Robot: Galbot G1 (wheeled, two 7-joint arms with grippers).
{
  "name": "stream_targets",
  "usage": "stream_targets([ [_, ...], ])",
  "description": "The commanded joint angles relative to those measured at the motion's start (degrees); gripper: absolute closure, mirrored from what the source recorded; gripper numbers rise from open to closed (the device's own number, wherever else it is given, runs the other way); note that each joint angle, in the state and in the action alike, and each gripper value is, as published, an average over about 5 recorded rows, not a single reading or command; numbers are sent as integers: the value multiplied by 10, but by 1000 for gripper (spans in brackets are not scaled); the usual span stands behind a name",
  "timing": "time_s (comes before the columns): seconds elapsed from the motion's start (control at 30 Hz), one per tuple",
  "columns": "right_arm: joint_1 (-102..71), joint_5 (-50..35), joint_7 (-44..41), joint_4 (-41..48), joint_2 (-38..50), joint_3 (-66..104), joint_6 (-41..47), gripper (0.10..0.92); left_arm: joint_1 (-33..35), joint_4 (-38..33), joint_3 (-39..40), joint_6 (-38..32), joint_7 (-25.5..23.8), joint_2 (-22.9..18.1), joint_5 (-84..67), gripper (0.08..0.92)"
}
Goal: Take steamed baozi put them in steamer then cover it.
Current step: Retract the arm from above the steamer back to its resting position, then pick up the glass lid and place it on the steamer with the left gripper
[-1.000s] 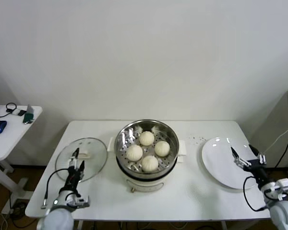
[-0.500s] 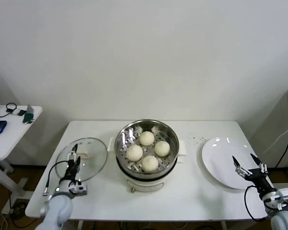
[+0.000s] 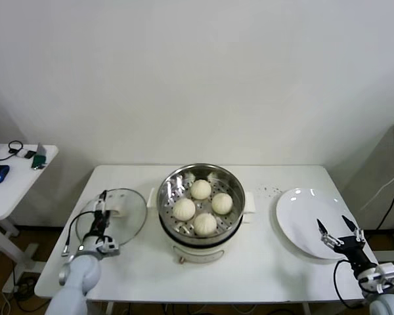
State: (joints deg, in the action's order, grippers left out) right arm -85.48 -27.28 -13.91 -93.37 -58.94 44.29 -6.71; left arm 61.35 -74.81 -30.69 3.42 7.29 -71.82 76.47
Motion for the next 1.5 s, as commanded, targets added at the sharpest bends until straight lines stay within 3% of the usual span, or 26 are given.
stream_targets([
  [0.03, -3, 20, -2, 0, -7, 1, -1, 203, -26, 37, 3, -5, 8, -1, -1, 177],
  [0.33, -5, 38, -8, 1, -16, 3, -5, 203, -29, 42, 4, -15, 6, 1, -12, 209],
  [0.8, 14, 51, -12, 9, -8, -11, -9, 203, -21, 29, 0, -21, 10, -1, -11, 623],
  [1.03, 17, 55, -12, 10, -8, -16, -9, 203, -4, -13, 0, -19, 9, 8, -26, 817],
  [1.27, 20, 54, -12, 12, -4, -17, -9, 203, 40, -109, -6, 12, 9, 26, -45, 852],
  [1.5, 29, 56, -11, 17, 0, -21, -9, 203, 109, -243, -27, 121, 24, 39, -21, 852],
])
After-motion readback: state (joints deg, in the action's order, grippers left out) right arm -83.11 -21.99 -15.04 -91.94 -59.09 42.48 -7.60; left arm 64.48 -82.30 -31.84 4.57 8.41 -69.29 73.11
